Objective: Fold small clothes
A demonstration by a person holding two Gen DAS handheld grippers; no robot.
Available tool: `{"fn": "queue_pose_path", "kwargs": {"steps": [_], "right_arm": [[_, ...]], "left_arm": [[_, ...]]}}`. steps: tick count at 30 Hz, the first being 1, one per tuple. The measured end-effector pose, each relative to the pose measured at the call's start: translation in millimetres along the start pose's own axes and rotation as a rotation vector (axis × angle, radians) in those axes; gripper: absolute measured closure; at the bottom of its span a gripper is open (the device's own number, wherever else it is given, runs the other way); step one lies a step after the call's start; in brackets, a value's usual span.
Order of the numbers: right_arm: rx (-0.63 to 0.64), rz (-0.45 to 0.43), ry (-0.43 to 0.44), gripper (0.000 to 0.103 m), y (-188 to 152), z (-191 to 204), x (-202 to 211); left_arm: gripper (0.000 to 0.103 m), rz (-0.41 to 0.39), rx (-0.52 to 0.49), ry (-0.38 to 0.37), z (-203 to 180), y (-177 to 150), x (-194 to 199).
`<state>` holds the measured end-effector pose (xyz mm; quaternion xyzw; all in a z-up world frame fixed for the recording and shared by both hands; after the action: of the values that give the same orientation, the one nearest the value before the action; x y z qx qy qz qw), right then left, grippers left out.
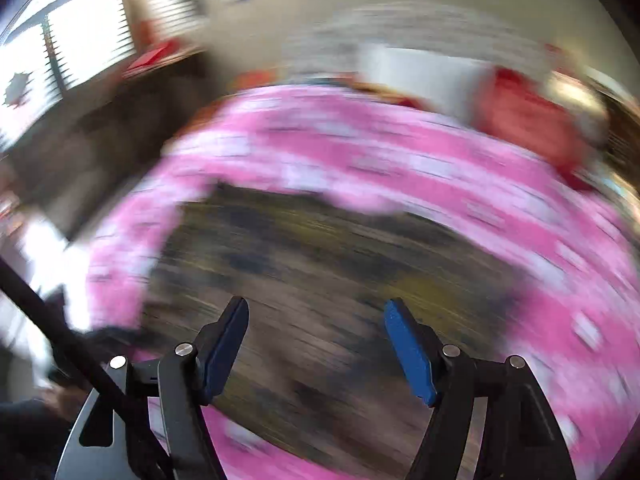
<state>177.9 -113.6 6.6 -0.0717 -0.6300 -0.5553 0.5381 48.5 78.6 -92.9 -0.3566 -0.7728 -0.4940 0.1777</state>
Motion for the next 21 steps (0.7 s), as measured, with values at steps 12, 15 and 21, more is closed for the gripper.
{"fn": "queue_pose_path", "kwargs": {"steps": [12,15,21], "right_arm": [[0.073,0.306,-0.132,0.027,71,101,-201],[0.176,0.338,-0.265,0.025,69,111,-219],[0.233,0.382,-0.36,0.063,65,104,-249]], "left_arm": [[0.084,0.005,-0.024,0.035,0,-1,-5],[0.084,0.008,-0.025,0.032,0,0,-6],[0.084,0.017,-0.022,0.032,0,2,-5]]}}
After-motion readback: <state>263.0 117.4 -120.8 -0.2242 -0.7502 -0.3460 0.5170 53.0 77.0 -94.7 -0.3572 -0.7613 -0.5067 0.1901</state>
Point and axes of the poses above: each gripper's, at about its wrist camera, not at the fingertips, and x roughly against the way its jaws point, z to its left, y to its top, the point moved 6 cm from there along -x, roughly the way its jaws point, and after that the axes turned 2 degrees about z, right-handed, at the moved point
